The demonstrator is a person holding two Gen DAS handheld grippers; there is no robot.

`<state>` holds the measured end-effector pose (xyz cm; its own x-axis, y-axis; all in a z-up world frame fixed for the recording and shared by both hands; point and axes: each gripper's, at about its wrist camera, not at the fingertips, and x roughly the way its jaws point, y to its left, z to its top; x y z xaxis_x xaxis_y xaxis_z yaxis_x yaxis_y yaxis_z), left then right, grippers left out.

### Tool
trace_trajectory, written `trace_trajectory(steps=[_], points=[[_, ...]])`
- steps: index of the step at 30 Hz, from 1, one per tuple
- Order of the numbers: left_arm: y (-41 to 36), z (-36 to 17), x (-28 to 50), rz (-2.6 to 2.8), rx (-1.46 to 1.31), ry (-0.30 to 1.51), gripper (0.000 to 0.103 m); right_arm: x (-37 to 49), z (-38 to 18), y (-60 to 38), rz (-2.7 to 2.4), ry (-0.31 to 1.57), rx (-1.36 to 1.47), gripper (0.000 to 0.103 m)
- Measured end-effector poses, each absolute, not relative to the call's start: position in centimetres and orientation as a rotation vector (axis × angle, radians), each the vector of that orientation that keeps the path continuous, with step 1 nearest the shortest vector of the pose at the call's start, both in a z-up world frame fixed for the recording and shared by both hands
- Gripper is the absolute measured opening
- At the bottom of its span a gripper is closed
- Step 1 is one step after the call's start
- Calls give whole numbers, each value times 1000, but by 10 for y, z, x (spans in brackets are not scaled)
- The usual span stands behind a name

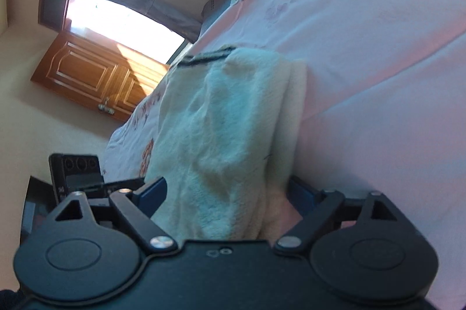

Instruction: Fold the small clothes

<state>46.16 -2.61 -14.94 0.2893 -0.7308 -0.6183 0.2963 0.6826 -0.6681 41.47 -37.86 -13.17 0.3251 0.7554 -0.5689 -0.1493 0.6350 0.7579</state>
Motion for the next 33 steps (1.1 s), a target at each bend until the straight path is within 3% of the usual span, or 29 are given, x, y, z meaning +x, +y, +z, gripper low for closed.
trace_trajectory(steps=[3, 4, 7, 8, 9, 12, 13, 17, 25, 33], points=[[-45, -146, 462, -723, -395, 1060, 102, 419, -132, -367, 672, 1077, 653, 87], [-48, -145, 461, -719, -373, 1056, 93, 420, -133, -371, 670, 1069, 672, 83], [-38, -144, 461, -698, -362, 1047, 68, 416, -146, -401, 656, 1040, 794, 57], [-33, -146, 462, -700, -383, 1048, 66, 414, -149, -406, 649, 1040, 810, 45], [-28, -149, 464, -702, -419, 1048, 66, 413, -151, -409, 645, 1038, 816, 41], [-33, -149, 464, -680, -422, 1032, 65, 414, -146, -397, 623, 1036, 768, 41], [-38, -147, 462, -670, -392, 1020, 55, 414, -144, -392, 621, 1033, 739, 40], [-39, -133, 456, -645, -374, 998, 45, 405, -118, -373, 635, 966, 641, 31], [32, -86, 415, -640, -388, 897, 44, 389, -62, -308, 724, 908, 522, 30], [191, -88, 362, -545, -373, 942, 45, 365, -80, -155, 822, 956, 532, 31]])
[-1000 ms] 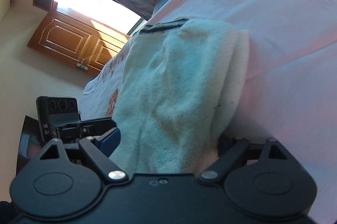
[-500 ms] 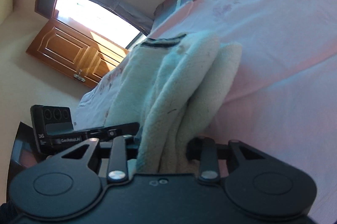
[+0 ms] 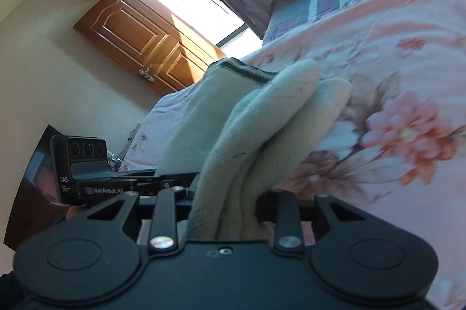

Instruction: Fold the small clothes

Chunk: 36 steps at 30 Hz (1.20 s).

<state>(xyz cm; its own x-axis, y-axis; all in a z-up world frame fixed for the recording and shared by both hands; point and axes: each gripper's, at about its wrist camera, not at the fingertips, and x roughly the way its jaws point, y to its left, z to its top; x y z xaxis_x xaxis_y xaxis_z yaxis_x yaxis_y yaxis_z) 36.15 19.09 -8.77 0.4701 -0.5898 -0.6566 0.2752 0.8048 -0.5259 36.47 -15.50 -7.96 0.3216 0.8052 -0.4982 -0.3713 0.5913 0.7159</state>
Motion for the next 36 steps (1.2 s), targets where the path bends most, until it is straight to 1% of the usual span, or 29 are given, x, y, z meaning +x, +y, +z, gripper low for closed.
trace_trajectory(steps=[3, 6, 8, 10, 11, 12, 13, 14, 15, 16, 17, 18, 19, 22, 24, 25, 27, 28, 30, 31, 33, 34, 35, 36], points=[[257, -100, 346, -500, -410, 965, 45, 359, -95, -101, 851, 982, 573, 31], [305, -116, 335, -460, -439, 991, 45, 364, -115, -52, 870, 1029, 599, 31], [327, -133, 330, -416, -463, 1012, 48, 366, -128, -35, 847, 1077, 606, 31], [341, -146, 325, -393, -477, 1013, 63, 366, -138, -29, 781, 1110, 566, 31], [347, -151, 318, -401, -502, 984, 65, 366, -143, -32, 765, 1110, 582, 32], [352, -154, 315, -396, -514, 970, 67, 365, -145, -40, 752, 1106, 609, 30], [356, -155, 311, -393, -519, 959, 68, 359, -147, -48, 737, 1102, 633, 30], [359, -155, 308, -383, -512, 948, 70, 358, -147, -55, 722, 1103, 650, 30], [364, -154, 303, -358, -493, 936, 74, 355, -144, -61, 701, 1097, 650, 32], [368, -149, 298, -329, -471, 920, 74, 353, -138, -67, 667, 1088, 638, 33], [370, -143, 292, -315, -458, 902, 74, 346, -130, -75, 629, 1081, 634, 37], [375, -131, 284, -301, -439, 864, 74, 338, -118, -82, 619, 1053, 628, 34], [374, -119, 276, -310, -415, 819, 74, 327, -101, -86, 623, 1009, 589, 32], [351, -90, 269, -372, -306, 726, 74, 298, -57, -65, 697, 907, 428, 33], [328, -80, 283, -398, -219, 666, 74, 289, -39, -33, 706, 832, 234, 32], [319, -79, 298, -392, -200, 674, 74, 293, -36, -15, 683, 811, 147, 32], [308, -87, 325, -395, -201, 714, 74, 311, -35, 6, 627, 806, 76, 26], [306, -95, 338, -376, -198, 740, 74, 320, -37, 10, 609, 803, 75, 26], [298, -116, 355, -348, -197, 847, 74, 343, -52, 16, 563, 864, 78, 25], [297, -125, 357, -335, -185, 871, 74, 348, -63, 17, 541, 914, 59, 25], [295, -125, 340, -338, -155, 834, 74, 344, -80, 13, 483, 961, 1, 17], [296, -119, 324, -346, -157, 810, 74, 334, -78, 6, 487, 935, 22, 18], [298, -112, 309, -344, -152, 778, 74, 321, -70, 0, 506, 904, 45, 22], [300, -107, 294, -345, -149, 746, 74, 303, -62, -5, 527, 866, 52, 25]])
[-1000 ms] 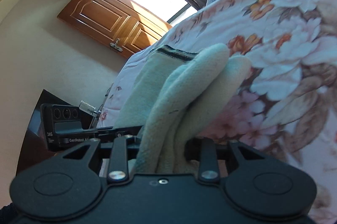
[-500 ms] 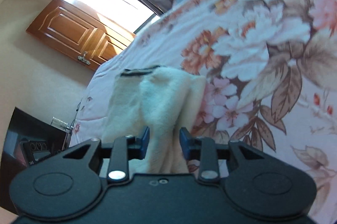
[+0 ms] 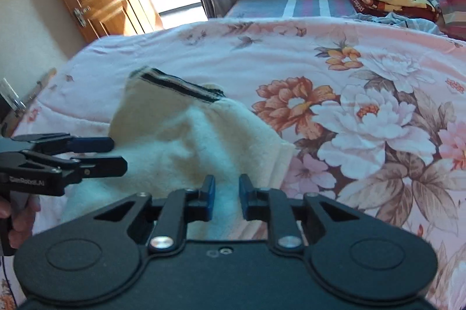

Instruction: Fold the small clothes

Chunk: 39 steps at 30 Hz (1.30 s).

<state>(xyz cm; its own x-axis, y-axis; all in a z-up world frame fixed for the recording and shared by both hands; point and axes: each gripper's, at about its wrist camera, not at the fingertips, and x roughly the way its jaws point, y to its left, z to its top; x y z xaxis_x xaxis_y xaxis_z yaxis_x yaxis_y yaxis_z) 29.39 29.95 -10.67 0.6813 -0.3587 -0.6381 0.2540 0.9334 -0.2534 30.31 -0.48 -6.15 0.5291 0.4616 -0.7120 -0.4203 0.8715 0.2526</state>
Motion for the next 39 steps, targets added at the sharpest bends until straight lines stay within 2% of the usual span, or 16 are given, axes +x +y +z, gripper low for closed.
trace_trajectory(steps=[3, 7, 8, 10, 11, 14, 16, 17, 18, 19, 24, 32, 39], points=[[296, -98, 248, -361, -92, 695, 74, 246, -42, -9, 659, 757, 15, 31], [283, -109, 220, -357, 33, 722, 74, 212, -56, 5, 759, 788, -194, 28], [278, -115, 221, -338, 75, 731, 74, 217, -65, 6, 719, 815, -227, 26], [274, -118, 216, -314, 114, 712, 84, 237, -81, 0, 627, 882, -197, 9], [274, -119, 217, -300, 103, 723, 85, 243, -84, -3, 612, 901, -149, 0], [280, -117, 210, -235, 61, 735, 95, 243, -80, -1, 599, 913, -118, 0], [280, -109, 195, -168, 77, 707, 101, 231, -65, -1, 590, 881, -103, 19], [280, -102, 184, -141, 87, 685, 103, 223, -56, -4, 567, 852, -90, 46], [278, -96, 173, -116, 94, 665, 103, 214, -46, -8, 526, 804, -89, 84], [277, -88, 163, -82, 98, 657, 103, 202, -38, -14, 499, 760, -88, 102], [255, -62, 123, -46, 80, 683, 103, 157, -14, -36, 481, 765, 2, 102], [205, 0, 45, -34, 87, 576, 103, 62, 23, -36, 360, 626, -161, 102], [184, 37, -32, 4, 52, 515, 103, -4, 65, -57, 341, 543, -132, 102]])
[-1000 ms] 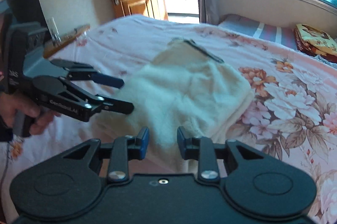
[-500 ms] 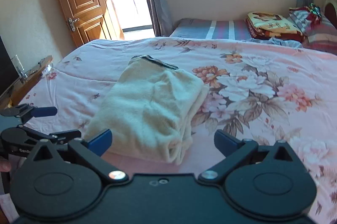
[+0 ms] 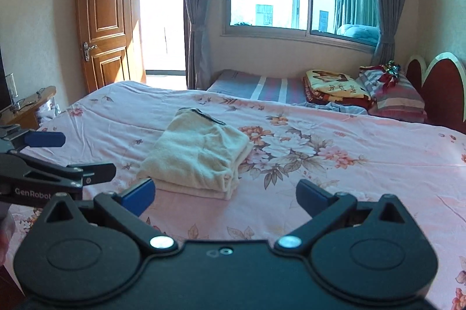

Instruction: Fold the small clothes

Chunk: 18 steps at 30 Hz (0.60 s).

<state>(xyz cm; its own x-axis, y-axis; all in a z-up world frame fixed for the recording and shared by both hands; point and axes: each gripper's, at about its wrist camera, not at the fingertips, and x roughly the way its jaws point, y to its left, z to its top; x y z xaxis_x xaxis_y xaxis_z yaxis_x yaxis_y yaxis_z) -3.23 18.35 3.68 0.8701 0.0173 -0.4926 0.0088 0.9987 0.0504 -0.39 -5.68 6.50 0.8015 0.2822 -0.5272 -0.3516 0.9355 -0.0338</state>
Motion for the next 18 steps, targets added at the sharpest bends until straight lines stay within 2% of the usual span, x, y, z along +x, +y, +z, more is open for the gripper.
trace_trajectory(steps=[9, 18], points=[[179, 74, -121, 36, 31, 441, 103, -76, 92, -66, 321, 489, -92, 102], [173, 83, -151, 31, 39, 421, 103, -108, 101, -63, 289, 432, -119, 102]])
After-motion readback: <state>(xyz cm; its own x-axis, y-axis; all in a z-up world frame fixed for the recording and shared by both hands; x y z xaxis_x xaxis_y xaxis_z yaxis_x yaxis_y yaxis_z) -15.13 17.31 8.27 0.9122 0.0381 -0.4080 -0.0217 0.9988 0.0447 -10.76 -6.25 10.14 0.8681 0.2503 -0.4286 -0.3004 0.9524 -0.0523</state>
